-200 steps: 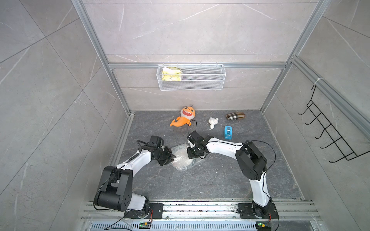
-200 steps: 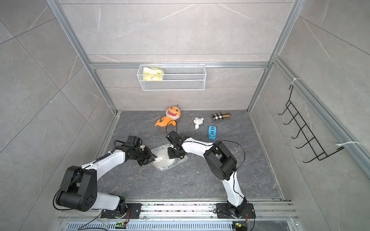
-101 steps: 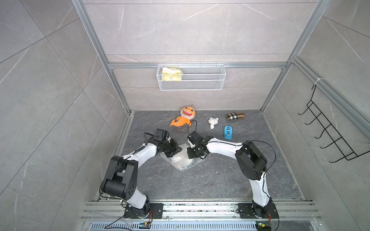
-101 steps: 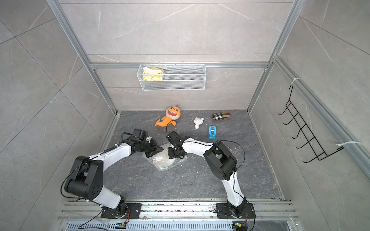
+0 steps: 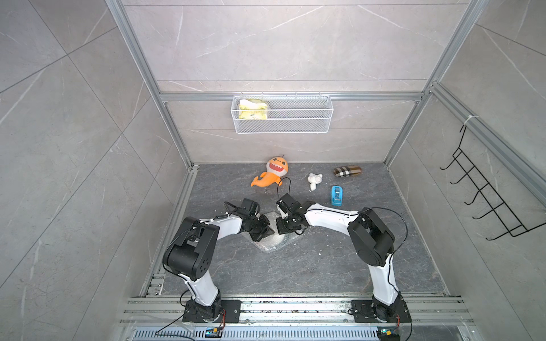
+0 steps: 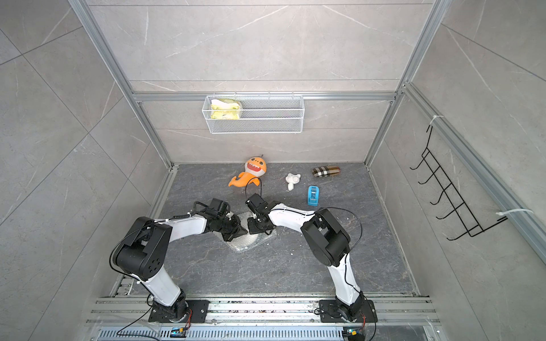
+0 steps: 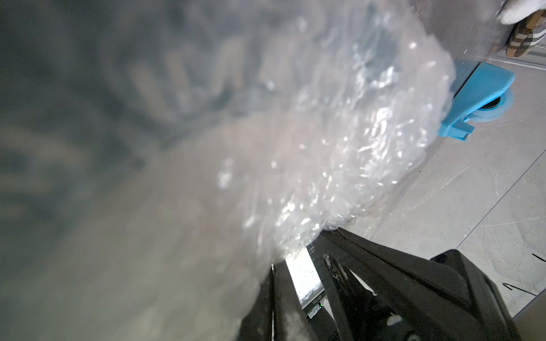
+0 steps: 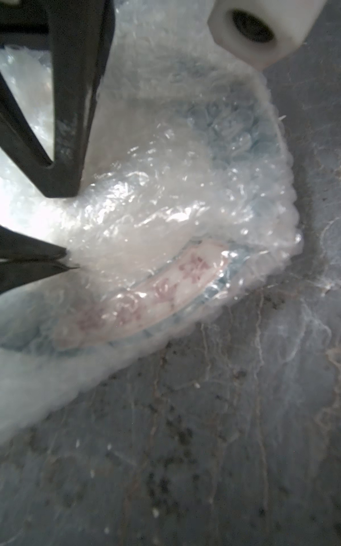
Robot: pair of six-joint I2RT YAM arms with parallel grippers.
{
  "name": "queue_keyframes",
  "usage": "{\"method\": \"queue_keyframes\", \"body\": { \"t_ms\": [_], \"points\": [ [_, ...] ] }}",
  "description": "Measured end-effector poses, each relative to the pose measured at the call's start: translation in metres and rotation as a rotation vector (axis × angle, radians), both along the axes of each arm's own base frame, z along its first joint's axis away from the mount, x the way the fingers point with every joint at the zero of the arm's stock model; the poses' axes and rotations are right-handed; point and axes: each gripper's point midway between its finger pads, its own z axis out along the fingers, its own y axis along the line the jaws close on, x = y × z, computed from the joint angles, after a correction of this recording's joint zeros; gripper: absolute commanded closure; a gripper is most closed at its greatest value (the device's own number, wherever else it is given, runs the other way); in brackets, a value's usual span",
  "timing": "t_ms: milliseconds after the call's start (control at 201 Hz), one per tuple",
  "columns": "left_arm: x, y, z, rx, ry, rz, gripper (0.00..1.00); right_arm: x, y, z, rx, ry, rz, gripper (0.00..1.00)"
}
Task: Wrap dinner plates in bubble wrap
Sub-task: Wrap the plate in the bubble wrap.
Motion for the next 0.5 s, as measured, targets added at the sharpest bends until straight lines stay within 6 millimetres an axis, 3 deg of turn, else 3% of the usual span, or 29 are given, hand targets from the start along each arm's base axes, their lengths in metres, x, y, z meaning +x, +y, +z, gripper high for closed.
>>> {"method": "queue_keyframes", "body": {
  "t_ms": [219,503],
  "points": [
    [-0.01,0.005,0.003,-0.001,-0.034,0.002,0.92,-0.003,-0.005,0.001,0.011,0.008,-0.002,1.0],
    [-0.025,0.015,-0.001,0.044,-0.014,0.005,0.92,-0.002,-0.008,0.0,0.01,0.01,-0.009,0.98]
  ]
}}
